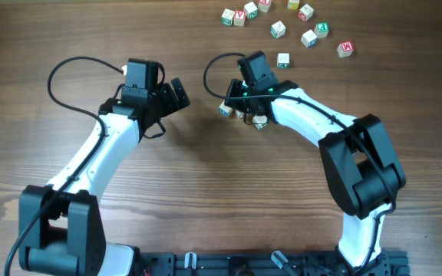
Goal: Form a circle
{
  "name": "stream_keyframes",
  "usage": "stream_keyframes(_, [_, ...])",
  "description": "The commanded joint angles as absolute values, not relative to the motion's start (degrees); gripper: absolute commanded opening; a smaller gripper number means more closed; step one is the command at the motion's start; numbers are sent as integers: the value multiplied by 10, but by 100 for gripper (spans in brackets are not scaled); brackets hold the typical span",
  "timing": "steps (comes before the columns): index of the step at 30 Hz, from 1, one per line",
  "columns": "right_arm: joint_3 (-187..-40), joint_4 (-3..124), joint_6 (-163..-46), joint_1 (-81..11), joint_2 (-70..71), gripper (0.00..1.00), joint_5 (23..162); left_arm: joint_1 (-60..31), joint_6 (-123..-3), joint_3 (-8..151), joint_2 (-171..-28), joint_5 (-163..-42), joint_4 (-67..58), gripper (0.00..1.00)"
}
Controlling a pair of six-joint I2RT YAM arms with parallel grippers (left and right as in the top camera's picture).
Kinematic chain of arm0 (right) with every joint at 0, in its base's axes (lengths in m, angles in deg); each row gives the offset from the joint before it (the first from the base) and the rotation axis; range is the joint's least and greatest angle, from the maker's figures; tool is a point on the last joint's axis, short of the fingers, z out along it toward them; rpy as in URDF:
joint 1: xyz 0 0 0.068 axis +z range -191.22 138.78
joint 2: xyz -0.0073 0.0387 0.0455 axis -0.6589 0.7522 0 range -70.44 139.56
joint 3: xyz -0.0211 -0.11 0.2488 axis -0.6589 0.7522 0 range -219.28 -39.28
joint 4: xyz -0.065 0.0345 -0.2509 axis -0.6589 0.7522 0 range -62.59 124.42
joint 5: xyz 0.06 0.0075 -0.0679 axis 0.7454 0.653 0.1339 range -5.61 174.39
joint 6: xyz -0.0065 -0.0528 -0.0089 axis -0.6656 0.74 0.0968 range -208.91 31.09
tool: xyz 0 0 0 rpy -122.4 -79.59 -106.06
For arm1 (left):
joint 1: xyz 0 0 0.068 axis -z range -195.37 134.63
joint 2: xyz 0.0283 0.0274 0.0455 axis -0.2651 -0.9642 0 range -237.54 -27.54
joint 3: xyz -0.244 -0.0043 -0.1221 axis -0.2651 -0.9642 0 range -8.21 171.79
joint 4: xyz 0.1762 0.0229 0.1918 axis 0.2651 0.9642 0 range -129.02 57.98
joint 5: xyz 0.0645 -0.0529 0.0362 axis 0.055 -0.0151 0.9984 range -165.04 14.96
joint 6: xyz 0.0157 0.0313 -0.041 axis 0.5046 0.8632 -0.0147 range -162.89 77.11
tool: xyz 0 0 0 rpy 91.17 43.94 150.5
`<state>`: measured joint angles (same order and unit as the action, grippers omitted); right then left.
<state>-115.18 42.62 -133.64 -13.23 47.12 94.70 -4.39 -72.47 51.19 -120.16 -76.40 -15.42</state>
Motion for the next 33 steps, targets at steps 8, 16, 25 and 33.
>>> stream_keyframes(8, [-1167,401,-1339,-139,481,5,928,-44,-716,510,-1190,-764,-156,100])
stream_keyframes(16, [-1175,382,-1300,-141,481,5,955,-44,-716,510,-1190,-765,-156,100])
stream_keyframes(25, [-1175,374,-1279,-121,481,5,969,-44,-716,510,-1190,-765,-156,100])
stream_keyframes(33, [-1175,376,-1278,-107,482,5,969,-44,-716,510,-1190,-764,-156,100])
